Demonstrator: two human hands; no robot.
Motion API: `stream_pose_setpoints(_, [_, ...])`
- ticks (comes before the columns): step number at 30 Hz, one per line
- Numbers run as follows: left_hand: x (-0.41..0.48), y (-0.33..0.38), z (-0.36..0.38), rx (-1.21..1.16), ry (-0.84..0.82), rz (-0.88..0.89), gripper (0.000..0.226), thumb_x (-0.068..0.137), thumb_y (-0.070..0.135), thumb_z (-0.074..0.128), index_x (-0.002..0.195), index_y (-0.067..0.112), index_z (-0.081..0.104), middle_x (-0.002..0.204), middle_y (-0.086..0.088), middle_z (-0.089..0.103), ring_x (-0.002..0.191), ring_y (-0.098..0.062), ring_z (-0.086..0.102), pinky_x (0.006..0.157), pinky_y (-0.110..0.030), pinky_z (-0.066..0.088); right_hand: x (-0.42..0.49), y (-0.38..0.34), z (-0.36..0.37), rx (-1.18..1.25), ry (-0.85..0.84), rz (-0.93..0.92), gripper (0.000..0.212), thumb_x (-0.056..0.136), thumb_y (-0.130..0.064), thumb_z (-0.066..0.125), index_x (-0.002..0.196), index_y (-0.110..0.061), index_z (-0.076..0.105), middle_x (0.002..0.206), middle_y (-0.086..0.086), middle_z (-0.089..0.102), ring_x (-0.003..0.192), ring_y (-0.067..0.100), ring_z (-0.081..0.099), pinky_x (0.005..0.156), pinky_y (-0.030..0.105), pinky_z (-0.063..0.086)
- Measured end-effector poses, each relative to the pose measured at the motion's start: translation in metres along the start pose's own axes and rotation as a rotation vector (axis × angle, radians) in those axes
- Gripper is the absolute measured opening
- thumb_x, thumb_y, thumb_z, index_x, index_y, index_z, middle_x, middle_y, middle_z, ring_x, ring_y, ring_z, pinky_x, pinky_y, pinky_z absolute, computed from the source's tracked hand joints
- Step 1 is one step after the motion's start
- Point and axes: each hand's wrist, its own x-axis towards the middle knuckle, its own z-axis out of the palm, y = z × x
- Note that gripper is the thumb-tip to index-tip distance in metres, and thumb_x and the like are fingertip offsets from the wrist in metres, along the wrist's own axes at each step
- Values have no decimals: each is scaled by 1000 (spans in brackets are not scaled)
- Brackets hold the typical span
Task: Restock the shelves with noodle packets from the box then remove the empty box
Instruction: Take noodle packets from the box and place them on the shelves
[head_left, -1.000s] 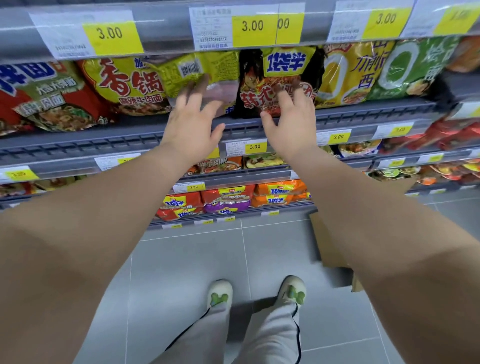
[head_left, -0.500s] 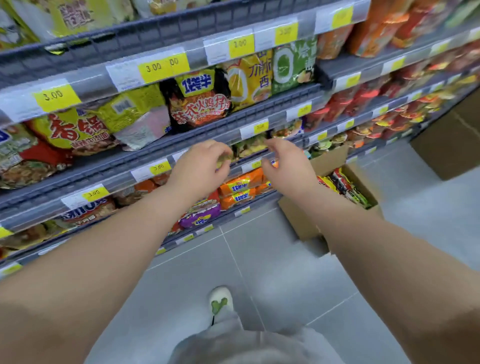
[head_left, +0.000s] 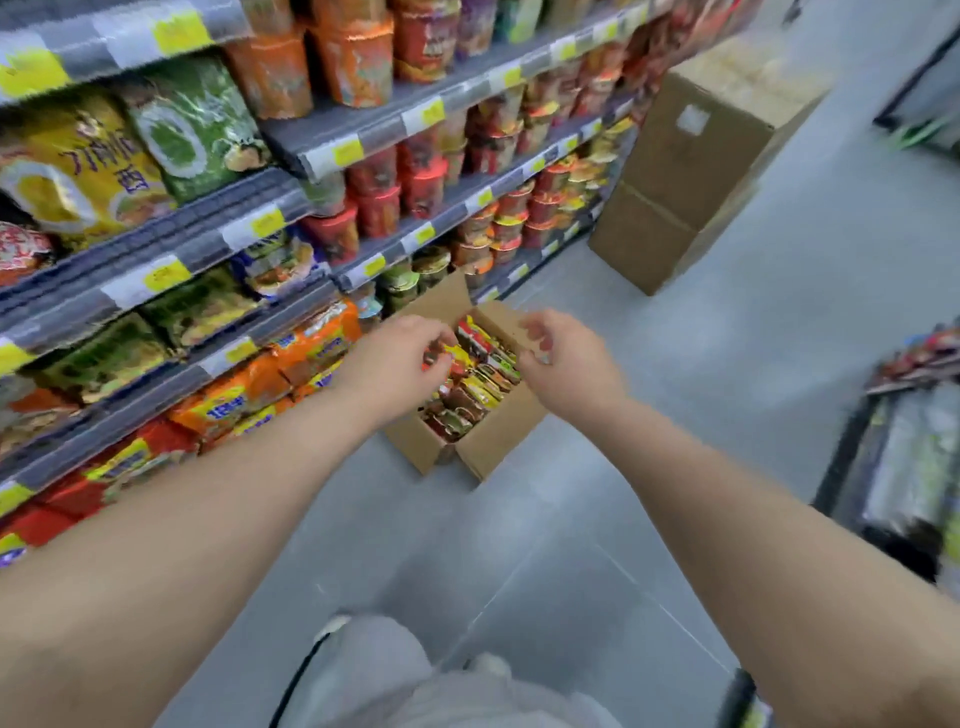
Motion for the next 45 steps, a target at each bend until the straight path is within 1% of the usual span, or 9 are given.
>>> stream_pose_setpoints(7, [89, 61, 53, -14, -86, 63, 22, 89, 27, 56, 109, 22, 63, 105, 4, 63, 95, -17, 59, 75, -27, 42, 32, 98, -41, 28, -8, 148, 33, 89, -22, 53, 121, -16, 57, 114, 3, 61, 106, 22, 55, 86, 30, 43])
stream_pose_setpoints(13, [216, 70, 71, -128, -109, 66, 18, 88, 22, 56, 105, 23, 63, 94, 10, 59, 84, -11, 55, 70, -22, 36, 128, 145, -69, 10, 14, 194, 34, 92, -23, 52, 126, -16, 54, 120, 3, 59, 110, 19, 54, 85, 26, 39])
stream_pose_setpoints(22, [361, 65, 61, -141, -99, -2, 20, 89, 26, 56, 109, 25, 62, 93, 11, 61, 83, -11, 57, 77, -34, 50, 269, 181, -110, -6, -19, 120, 36, 94, -25, 49, 129, -17, 52, 124, 2, 57, 112, 17, 53, 85, 26, 40])
stream_pose_setpoints(26, [405, 45, 70, -121, -51, -148, 20, 89, 28, 57, 109, 28, 62, 93, 13, 61, 78, -6, 55, 74, -30, 48, 344, 199, -113, -16, -90, -6, 36, 94, -24, 51, 129, -14, 52, 124, 4, 57, 111, 20, 54, 82, 28, 41])
stream_pose_setpoints(29, [434, 37, 76, -114, 6, -299, 21, 89, 27, 56, 109, 28, 62, 94, 9, 62, 83, -12, 56, 77, -33, 49, 405, 211, -109, -7, -165, -154, 31, 92, -21, 54, 122, -12, 56, 117, 6, 60, 106, 24, 56, 78, 30, 44])
stream_pose_setpoints(34, [460, 46, 81, -139, 153, -606, 19, 89, 23, 59, 107, 22, 63, 92, 8, 61, 82, -15, 57, 72, -27, 43, 490, 214, -106, -57, -386, -420, 32, 90, -20, 56, 121, -10, 56, 115, 10, 61, 106, 28, 56, 86, 40, 48])
stream_pose_setpoints(37, [459, 51, 81, -145, 241, -767, 21, 90, 23, 57, 110, 22, 63, 96, 7, 64, 81, -14, 58, 69, -23, 38, 525, 201, -102, -85, -484, -581, 35, 91, -21, 54, 125, -12, 54, 119, 8, 60, 110, 27, 55, 89, 38, 47])
stream_pose_setpoints(41, [429, 51, 87, -176, 344, -968, 24, 87, 21, 59, 111, 23, 63, 92, 10, 62, 82, -11, 62, 76, -31, 53, 543, 174, -76, -89, -614, -761, 36, 91, -22, 54, 127, -16, 54, 125, 3, 59, 114, 20, 55, 93, 30, 43])
stream_pose_setpoints(45, [393, 43, 96, -166, 432, -1141, 23, 87, 19, 61, 110, 22, 63, 93, 9, 64, 76, -10, 59, 71, -29, 52, 538, 147, -39, -126, -752, -892, 40, 89, -21, 53, 129, -18, 52, 129, 4, 57, 116, 21, 54, 96, 36, 45])
